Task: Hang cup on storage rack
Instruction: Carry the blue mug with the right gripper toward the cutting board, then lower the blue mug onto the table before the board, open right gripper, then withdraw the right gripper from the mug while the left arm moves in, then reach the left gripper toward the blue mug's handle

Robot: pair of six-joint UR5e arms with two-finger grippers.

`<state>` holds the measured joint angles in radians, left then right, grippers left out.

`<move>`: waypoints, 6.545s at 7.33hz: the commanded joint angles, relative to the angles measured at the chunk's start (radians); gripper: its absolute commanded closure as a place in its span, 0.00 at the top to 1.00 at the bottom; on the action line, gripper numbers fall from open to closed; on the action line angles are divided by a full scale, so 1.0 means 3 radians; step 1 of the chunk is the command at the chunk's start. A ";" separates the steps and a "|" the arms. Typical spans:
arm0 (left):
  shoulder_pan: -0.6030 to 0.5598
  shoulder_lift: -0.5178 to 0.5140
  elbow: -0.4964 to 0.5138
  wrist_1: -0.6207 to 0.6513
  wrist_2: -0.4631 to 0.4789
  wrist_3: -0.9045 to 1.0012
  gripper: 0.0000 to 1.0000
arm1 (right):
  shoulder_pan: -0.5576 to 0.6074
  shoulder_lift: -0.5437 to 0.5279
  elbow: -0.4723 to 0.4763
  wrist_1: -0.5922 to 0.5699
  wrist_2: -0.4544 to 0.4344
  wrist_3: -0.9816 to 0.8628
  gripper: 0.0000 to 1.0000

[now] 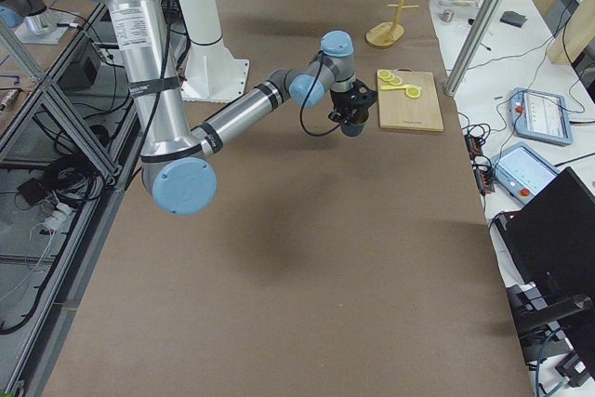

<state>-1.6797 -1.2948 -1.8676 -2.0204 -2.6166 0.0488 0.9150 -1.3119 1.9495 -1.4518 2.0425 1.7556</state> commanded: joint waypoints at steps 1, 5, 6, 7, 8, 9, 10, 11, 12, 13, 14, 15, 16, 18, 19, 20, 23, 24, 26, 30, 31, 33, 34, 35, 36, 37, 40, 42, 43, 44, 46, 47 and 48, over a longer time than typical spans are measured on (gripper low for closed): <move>-0.0005 0.0000 -0.0013 -0.0005 -0.0032 -0.0009 0.99 | -0.0527 0.0480 0.0037 -0.0584 -0.0567 0.0843 0.00; 0.0000 0.0000 0.0008 0.0005 -0.0032 -0.0009 0.99 | -0.1091 0.1180 -0.0085 -0.1350 -0.0988 0.1713 0.00; 0.0000 0.0000 0.0008 0.0005 -0.0032 -0.0009 0.99 | -0.1157 0.1471 -0.0299 -0.1449 -0.1040 0.1928 0.00; 0.0000 0.0000 0.0008 0.0011 -0.0032 -0.0014 0.99 | -0.1204 0.1757 -0.0615 -0.1480 -0.1076 0.2052 0.00; 0.0000 0.0000 0.0008 0.0011 -0.0032 -0.0014 0.99 | -0.1260 0.1978 -0.0901 -0.1481 -0.1188 0.2134 0.00; 0.0000 0.0000 0.0013 0.0021 -0.0032 -0.0014 0.99 | -0.1306 0.2132 -0.1142 -0.1481 -0.1229 0.2191 0.00; 0.0000 0.0000 0.0013 0.0031 -0.0032 -0.0014 0.99 | -0.1332 0.2265 -0.1332 -0.1496 -0.1235 0.2227 0.00; 0.0000 0.0021 0.0013 0.0026 -0.0032 -0.0014 0.99 | -0.1352 0.2418 -0.1546 -0.1546 -0.1235 0.2237 0.00; 0.0000 0.0021 0.0033 0.0026 -0.0032 -0.0009 0.99 | -0.1368 0.2546 -0.1675 -0.1623 -0.1235 0.2237 0.00; 0.0000 0.0021 0.0069 0.0006 -0.0032 -0.0009 0.99 | -0.1398 0.2629 -0.1793 -0.1679 -0.1235 0.2237 0.00; 0.0000 0.0021 0.0084 0.0006 -0.0032 -0.0004 0.99 | -0.1424 0.2690 -0.1910 -0.1685 -0.1235 0.2232 0.00; 0.0000 0.0021 0.0105 0.0000 -0.0032 -0.0004 0.99 | -0.1444 0.2716 -0.1952 -0.1720 -0.1230 0.2227 0.00; 0.0000 0.0021 0.0105 0.0000 -0.0032 -0.0004 0.99 | -0.1480 0.2716 -0.1952 -0.1721 -0.1230 0.2217 0.00; 0.0000 0.0021 0.0105 0.0005 -0.0032 -0.0004 0.99 | -0.1485 0.2732 -0.1952 -0.1711 -0.1225 0.2176 0.00; 0.0000 0.0021 0.0110 0.0005 -0.0032 -0.0004 0.99 | -0.1496 0.2732 -0.1952 -0.1711 -0.1230 0.2171 0.00; 0.0000 0.0021 0.0110 0.0005 -0.0032 -0.0004 0.99 | -0.1506 0.2732 -0.1952 -0.1706 -0.1230 0.2151 0.04; 0.0000 0.0021 0.0105 0.0005 -0.0032 -0.0004 0.99 | -0.1557 0.2686 -0.1947 -0.1639 -0.1311 0.2130 0.51; 0.0000 0.0021 0.0105 0.0005 -0.0032 -0.0004 0.99 | -0.1552 0.2691 -0.1907 -0.1644 -0.1322 0.1973 1.00; 0.0000 -0.0005 0.0105 -0.0005 -0.0037 0.0006 0.99 | -0.1405 0.2625 -0.1637 -0.1664 -0.1332 0.1681 1.00; 0.0289 -0.0447 0.0140 -0.0276 -0.0333 -0.0004 0.98 | -0.0945 0.1625 -0.0401 -0.1624 -0.1169 0.0508 1.00; 0.0347 -0.0485 0.0130 -0.0321 -0.0389 -0.0004 0.98 | -0.0786 0.1415 -0.0185 -0.1624 -0.1047 0.0129 1.00; 0.0470 -0.0643 0.0125 -0.0591 -0.0370 -0.0328 0.98 | -0.0470 0.1026 -0.0061 -0.1396 -0.0791 -0.0531 1.00; 0.0632 -0.0690 0.0130 -0.1064 -0.0329 -0.0919 0.98 | -0.0245 0.0746 -0.0061 -0.1090 -0.0572 -0.0878 1.00; 0.0847 -0.0736 0.0130 -0.1549 -0.0081 -0.1502 0.98 | -0.0005 0.0480 -0.0071 -0.0894 -0.0383 -0.1418 1.00; 0.1183 -0.0746 0.0130 -0.1848 0.0236 -0.1831 0.98 | 0.0240 0.0254 -0.0081 -0.0837 -0.0204 -0.1996 1.00; 0.1490 -0.0797 0.0125 -0.1967 0.0568 -0.1951 0.98 | 0.0455 0.0060 -0.0086 -0.0831 -0.0050 -0.2538 1.00; 0.2069 -0.1032 0.0094 -0.1994 0.1249 -0.2208 0.98 | 0.1029 -0.0488 -0.0106 -0.0750 0.0319 -0.3956 1.00; 0.2620 -0.1206 0.0100 -0.1989 0.1862 -0.2356 0.98 | 0.1457 -0.0912 -0.0381 -0.0175 0.0564 -0.4702 1.00; 0.2896 -0.1318 0.0135 -0.1979 0.2164 -0.2437 0.98 | 0.1728 -0.1015 -0.0626 -0.0075 0.0737 -0.5198 1.00; 0.3112 -0.1405 0.0181 -0.1968 0.2410 -0.2443 0.98 | 0.1938 -0.1102 -0.0750 -0.0074 0.0749 -0.5607 1.00; 0.3389 -0.1619 0.0369 -0.1978 0.2748 -0.2423 0.97 | 0.2231 -0.1291 -0.0792 -0.0095 0.0764 -0.6004 1.00; 0.3557 -0.1798 0.0548 -0.1989 0.2942 -0.2423 0.97 | 0.2358 -0.1363 -0.0766 -0.0120 0.0764 -0.6066 1.00; 0.3635 -0.1982 0.0732 -0.2004 0.3015 -0.2408 0.97 | 0.2375 -0.1369 -0.0776 -0.0131 0.0764 -0.6067 1.00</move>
<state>-0.6333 -1.8212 -1.7141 -2.6168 -1.7592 -0.6771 1.6013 -1.7074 1.7178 -1.4856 2.2709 -0.0460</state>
